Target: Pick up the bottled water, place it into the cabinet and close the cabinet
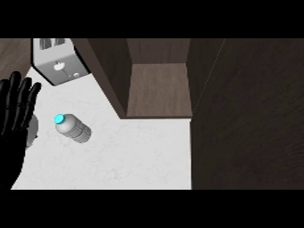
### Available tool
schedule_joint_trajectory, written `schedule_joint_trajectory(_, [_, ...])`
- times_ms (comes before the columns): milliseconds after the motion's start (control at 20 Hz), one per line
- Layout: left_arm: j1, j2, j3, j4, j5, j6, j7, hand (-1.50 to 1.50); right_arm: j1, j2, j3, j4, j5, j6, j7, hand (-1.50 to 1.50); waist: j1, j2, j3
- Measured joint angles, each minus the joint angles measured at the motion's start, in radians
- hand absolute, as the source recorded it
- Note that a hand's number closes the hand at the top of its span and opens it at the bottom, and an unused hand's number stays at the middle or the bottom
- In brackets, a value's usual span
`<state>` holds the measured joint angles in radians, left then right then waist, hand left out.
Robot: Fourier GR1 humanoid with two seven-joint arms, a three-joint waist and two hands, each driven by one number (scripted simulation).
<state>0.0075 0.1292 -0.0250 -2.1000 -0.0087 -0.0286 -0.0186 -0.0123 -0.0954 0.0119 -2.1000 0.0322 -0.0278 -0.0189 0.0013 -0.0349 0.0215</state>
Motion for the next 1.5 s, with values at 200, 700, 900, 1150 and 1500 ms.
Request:
schedule_joint_trajectory(200, [-0.033,0.013,0.017,0.005,0.038,-0.032,0.003,-1.50,0.047,0.009,0.026,-0.064,0.019,0.001,0.004,-1.50,-0.004,0.021,-0.013])
schedule_joint_trajectory(700, [0.069,-0.091,0.036,0.096,0.289,-0.010,0.210,-1.50,0.257,0.080,0.132,-0.136,-0.211,0.039,0.155,-1.50,-0.006,0.034,-0.020])
schedule_joint_trajectory(900, [0.134,-0.079,0.067,0.063,0.354,-0.034,0.248,-1.50,0.326,0.081,0.152,-0.176,-0.252,0.048,0.174,-1.50,-0.003,0.033,-0.021])
schedule_joint_trajectory(1150, [0.181,-0.066,0.089,0.038,0.385,-0.062,0.263,-1.50,0.455,0.075,0.179,-0.200,-0.270,0.096,0.117,-1.50,-0.004,0.033,-0.021])
schedule_joint_trajectory(1500, [0.289,-0.063,0.126,-0.012,0.417,-0.117,0.246,-1.50,0.497,0.080,0.208,-0.188,-0.256,0.109,0.073,-1.50,-0.002,0.033,-0.021])
